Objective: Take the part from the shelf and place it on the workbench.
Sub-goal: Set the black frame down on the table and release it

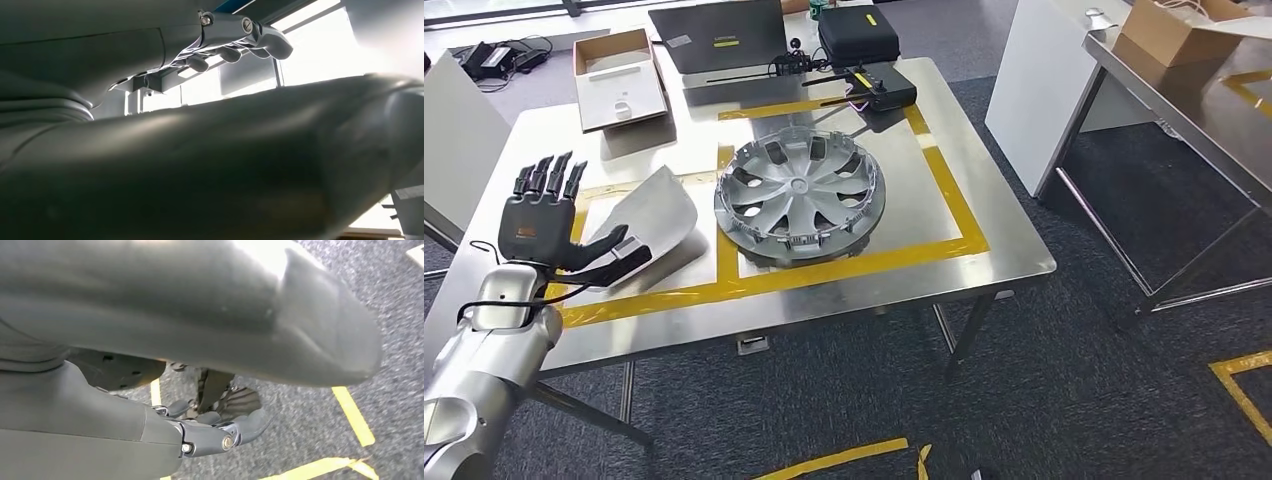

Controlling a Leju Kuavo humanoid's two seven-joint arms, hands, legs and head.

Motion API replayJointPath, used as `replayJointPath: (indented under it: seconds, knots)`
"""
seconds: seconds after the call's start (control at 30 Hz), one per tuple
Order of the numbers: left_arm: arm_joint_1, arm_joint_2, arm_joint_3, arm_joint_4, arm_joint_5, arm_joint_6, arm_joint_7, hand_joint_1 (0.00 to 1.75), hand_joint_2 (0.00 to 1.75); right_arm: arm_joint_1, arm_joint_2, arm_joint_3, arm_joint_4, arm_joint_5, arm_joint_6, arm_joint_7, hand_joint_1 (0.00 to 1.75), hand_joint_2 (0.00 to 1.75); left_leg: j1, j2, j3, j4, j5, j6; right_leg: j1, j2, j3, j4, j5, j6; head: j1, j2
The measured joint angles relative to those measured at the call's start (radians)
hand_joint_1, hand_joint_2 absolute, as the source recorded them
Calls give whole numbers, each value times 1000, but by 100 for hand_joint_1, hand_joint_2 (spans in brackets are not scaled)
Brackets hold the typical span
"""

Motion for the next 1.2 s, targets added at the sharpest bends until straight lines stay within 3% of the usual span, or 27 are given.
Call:
replayJointPath:
  seconds: [0.03, 0.1, 0.17, 0.23, 0.27, 0.3, 0.33, 0.4, 0.43, 0.47, 0.5, 0.53, 0.57, 0.63, 0.67, 0.73, 0.8, 0.83, 0.9, 0.93, 0.97, 1.0, 1.07, 1.13, 1.2]
  knots:
    - [-1, -1, 0, 0, 0, -2, 2, 0, 0, 0, 0, 0, 0, -1, 0, 0, 0, 0, -2, 0, 42, -49, 23, 5, 1, 0, -10, 1, 8, 1, 0, 0]
    - [-5, -1, -1, -1, 0, -4, 5, 0, 0, 0, 0, 0, 0, -3, -1, -2, 0, 0, -8, 0, 133, -177, 41, 16, 4, 0, -25, 3, 23, 8, 1, 0]
    - [-10, 0, -1, -3, 0, -4, 6, 0, 0, 0, 1, 0, 0, -4, -1, -3, 0, 0, -16, -2, 169, -242, 36, 26, 4, 0, -31, 1, 38, 20, 1, 0]
    - [-12, 1, -1, -2, 0, -4, 6, 0, 0, 0, 1, 0, 0, -4, -2, -4, 0, 0, -17, -2, 161, -248, 50, 38, 4, 1, -33, -3, 52, 33, -1, 0]
    - [-13, 1, -1, -1, 0, -4, 6, 0, 0, 1, 1, -1, 0, -4, -3, -3, 0, 0, -16, -1, 156, -250, 59, 46, 3, 1, -38, 1, 45, 39, -1, 0]
    - [-13, 1, -1, -1, 0, -2, 5, 0, 0, 1, 1, -1, 0, -4, -4, -3, 0, 0, -13, 1, 148, -253, 70, 54, 2, 1, -48, 20, 21, 45, 0, 0]
    - [-13, 1, -1, 0, 1, -1, 5, 0, 0, 1, 1, -1, 0, -4, -5, -3, 0, 0, -11, 3, 137, -255, 81, 60, 0, 0, -64, 61, -20, 50, 1, 0]
    - [-9, 3, -1, 1, 1, 2, 6, 0, 0, 1, 1, -1, 0, -3, -5, -4, 0, 0, -11, 4, 110, -254, 103, 66, -3, -2, -102, 187, -113, 58, 3, 0]
    - [-7, 4, -1, 2, 1, 4, 6, 0, 0, 1, 1, -1, 0, -3, -5, -4, 0, 0, -11, 4, 95, -253, 114, 66, -4, -3, -114, 245, -138, 60, 3, 0]
    - [-3, 5, -1, 3, 1, 4, 6, 0, 0, 1, 1, -1, 0, -2, -5, -4, 0, 0, -11, 4, 81, -251, 124, 65, -4, -3, -112, 276, -140, 62, 3, 0]
    - [0, 6, -1, 3, 1, 4, 6, 0, 0, 1, 1, -1, 0, -2, -5, -4, 0, 0, -11, 4, 67, -250, 134, 63, -4, -3, -92, 273, -124, 61, 3, 0]
    - [2, 8, -1, 3, 1, 4, 7, 0, 0, 0, 1, -1, 0, -2, -5, -3, 0, 0, -11, 4, 54, -248, 143, 61, -3, -3, -55, 235, -100, 59, 3, 0]
    - [4, 9, -1, 3, 1, 4, 7, 0, 0, -1, 1, -1, 0, -1, -5, -3, 0, 0, -11, 4, 42, -246, 152, 58, -2, -3, -2, 169, -85, 54, 3, 0]
    - [4, 14, -1, 2, 1, 4, 6, 0, 0, -5, 1, -1, 0, -1, -4, -3, 0, 0, -12, 5, 28, -245, 170, 48, 3, -3, 87, 40, -85, 40, 3, 0]
    - [3, 16, -1, 1, 1, 3, 6, 0, 0, -6, 1, -1, 0, -1, -4, -3, 0, 0, -12, 6, 25, -246, 178, 41, 6, -2, 109, 3, -92, 33, 3, 0]
    - [3, 17, -1, 2, 1, 0, 5, 0, 0, -6, 1, -2, 0, -1, -3, -3, 0, 0, -11, 6, 24, -255, 195, 28, 10, -2, 107, -11, -83, 20, 3, 0]
    - [3, 20, -1, 4, 1, -4, 4, 0, 0, -7, 1, -2, 0, -1, -3, -3, 0, 0, -9, 4, 14, -243, 176, 18, 7, -5, 94, -20, -60, 7, 2, 0]
    - [3, 23, -1, 5, 1, -5, 3, 0, 0, -8, 2, -2, 0, -1, -3, -3, 0, 0, -9, 3, 1, -212, 138, 14, 4, -6, 83, -24, -47, 1, 0, 0]
    - [2, 26, -2, 6, 1, -6, 1, 0, 0, -8, 2, -2, 0, -1, -3, -3, 0, 0, -8, 3, -31, -96, 36, 8, 4, -7, 55, -25, -23, -6, -4, 0]
    - [3, 27, -2, 7, 1, -6, 0, 0, 0, -8, 2, -2, 0, -1, -3, -3, 0, 0, -7, 3, -43, -33, 2, 6, 4, -7, 40, -25, -11, -6, -5, 0]
    - [4, 27, -2, 9, 1, -6, -1, 0, 0, -7, 2, -2, 0, -1, -2, -3, 0, 0, -7, 3, -43, 12, -8, 4, 4, -7, 24, -24, 1, -5, -5, 0]
    - [4, 27, -2, 11, 1, -7, -1, 0, 0, -7, 2, -2, 0, -1, -2, -3, 0, 0, -6, 3, -29, 27, 4, 2, 3, -7, 8, -23, 13, -3, -5, 0]
    - [4, 26, -2, 12, 1, -10, -1, 0, 0, -7, 2, -2, 0, -1, -2, -3, 0, 0, -4, 3, 51, -46, 53, 1, 1, -7, -21, -20, 35, 3, -5, 0]
    - [1, 25, -2, 11, 1, -12, 0, 0, 0, -8, 2, -2, 0, -1, -2, -3, 0, 0, -7, 1, 153, -180, 49, 5, 1, -7, -40, -14, 53, 15, -5, 0]
    - [0, 24, -2, 11, 1, -13, 2, 0, 0, -7, 2, -2, 0, -1, -2, -4, 0, 0, -12, -1, 190, -247, 25, 18, 3, -6, -47, -12, 70, 28, -6, 0]
